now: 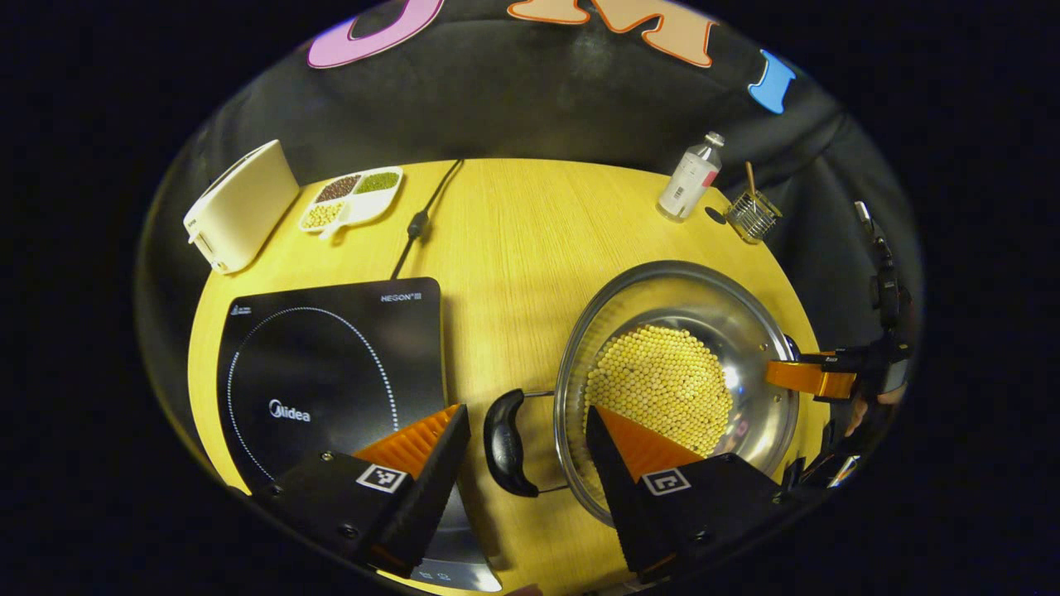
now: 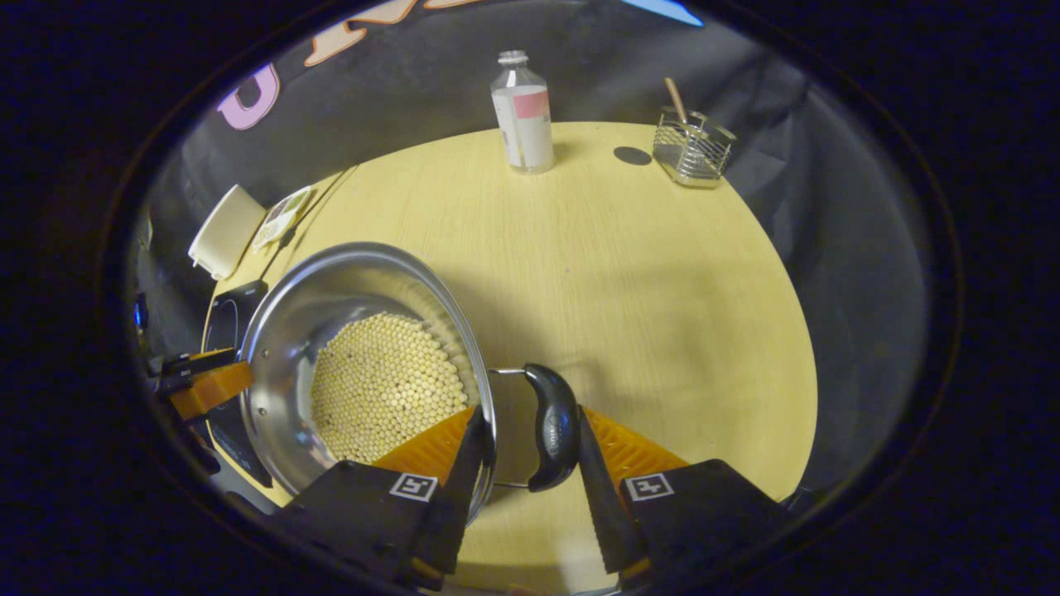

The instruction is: First push the handle of the pot to place it horizontally, then grasp the pot with both hands and set it on the induction cooktop.

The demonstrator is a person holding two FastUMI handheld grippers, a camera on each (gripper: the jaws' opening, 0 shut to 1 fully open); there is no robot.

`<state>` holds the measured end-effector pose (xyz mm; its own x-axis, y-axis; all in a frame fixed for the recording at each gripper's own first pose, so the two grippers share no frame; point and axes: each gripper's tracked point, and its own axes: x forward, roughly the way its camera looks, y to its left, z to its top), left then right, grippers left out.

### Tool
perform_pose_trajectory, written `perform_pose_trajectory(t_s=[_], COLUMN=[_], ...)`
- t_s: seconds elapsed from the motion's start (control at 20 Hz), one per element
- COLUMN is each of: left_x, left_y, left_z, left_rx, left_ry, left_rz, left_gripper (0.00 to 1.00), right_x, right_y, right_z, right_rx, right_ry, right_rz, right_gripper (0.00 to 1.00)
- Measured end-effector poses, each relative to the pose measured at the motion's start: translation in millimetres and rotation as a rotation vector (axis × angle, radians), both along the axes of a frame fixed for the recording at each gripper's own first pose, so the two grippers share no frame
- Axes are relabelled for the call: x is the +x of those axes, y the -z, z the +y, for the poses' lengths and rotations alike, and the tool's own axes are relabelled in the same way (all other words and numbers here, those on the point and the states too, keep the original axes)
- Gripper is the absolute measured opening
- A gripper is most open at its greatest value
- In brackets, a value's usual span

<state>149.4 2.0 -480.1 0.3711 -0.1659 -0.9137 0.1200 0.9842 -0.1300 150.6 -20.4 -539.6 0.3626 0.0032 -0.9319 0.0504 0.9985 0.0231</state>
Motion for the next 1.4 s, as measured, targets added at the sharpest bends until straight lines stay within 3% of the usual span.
perform_pose_trajectory(t_s=[0.1, 0.15, 0.2, 0.25, 0.3, 0.5, 0.6, 0.75, 0.95, 1.2, 1.25, 1.35, 1.4], left_x=[-1, -1, -1, -2, -2, 1, 0, 0, -8, -14, -15, -19, -21], left_y=[8, 12, 17, 21, 25, 36, 36, 38, 33, 11, 5, -6, -11], left_z=[-2, -1, -1, -1, -1, 3, 2, 2, 2, 4, 4, 4, 4], left_rx=[0.002, 0.005, 0.007, 0.008, 0.013, 0.039, 0.029, 0.028, 0.025, 0.023, 0.025, 0.028, 0.03], left_ry=[0.003, 0.001, -0.003, -0.009, -0.012, -0.018, -0.013, -0.008, -0.038, -0.058, -0.058, -0.063, -0.062], left_rz=[0.022, 0.03, 0.041, 0.051, 0.06, 0.079, 0.078, 0.079, 0.114, 0.072, 0.065, 0.05, 0.04], left_gripper=[0.81, 0.83, 0.76, 0.82, 0.75, 0.68, 0.69, 0.68, 0.61, 0.61, 0.61, 0.6, 0.61], right_x=[-1, 0, 1, 0, -1, 1, 1, 1, 2, 5, 6, 6, 7], right_y=[3, 2, 2, 4, 5, 6, 7, 8, 6, -4, -7, -8, -10], right_z=[3, 2, 2, 2, 3, 4, 4, 4, 6, 6, 6, 5, 5], right_rx=[0.007, 0.007, 0.01, 0.015, 0.02, 0.02, 0.021, 0.016, 0.018, 0.033, 0.037, 0.044, 0.047], right_ry=[-0.005, -0.004, -0.007, -0.008, -0.006, -0.007, -0.004, -0.007, -0.003, -0.021, -0.023, -0.026, -0.029], right_rz=[0.006, 0.004, 0.004, 0.013, 0.021, 0.019, 0.015, 0.007, 0.009, -0.024, -0.031, -0.047, -0.054], right_gripper=[0.65, 0.63, 0.61, 0.61, 0.62, 0.65, 0.58, 0.54, 0.46, 0.49, 0.45, 0.49, 0.45])
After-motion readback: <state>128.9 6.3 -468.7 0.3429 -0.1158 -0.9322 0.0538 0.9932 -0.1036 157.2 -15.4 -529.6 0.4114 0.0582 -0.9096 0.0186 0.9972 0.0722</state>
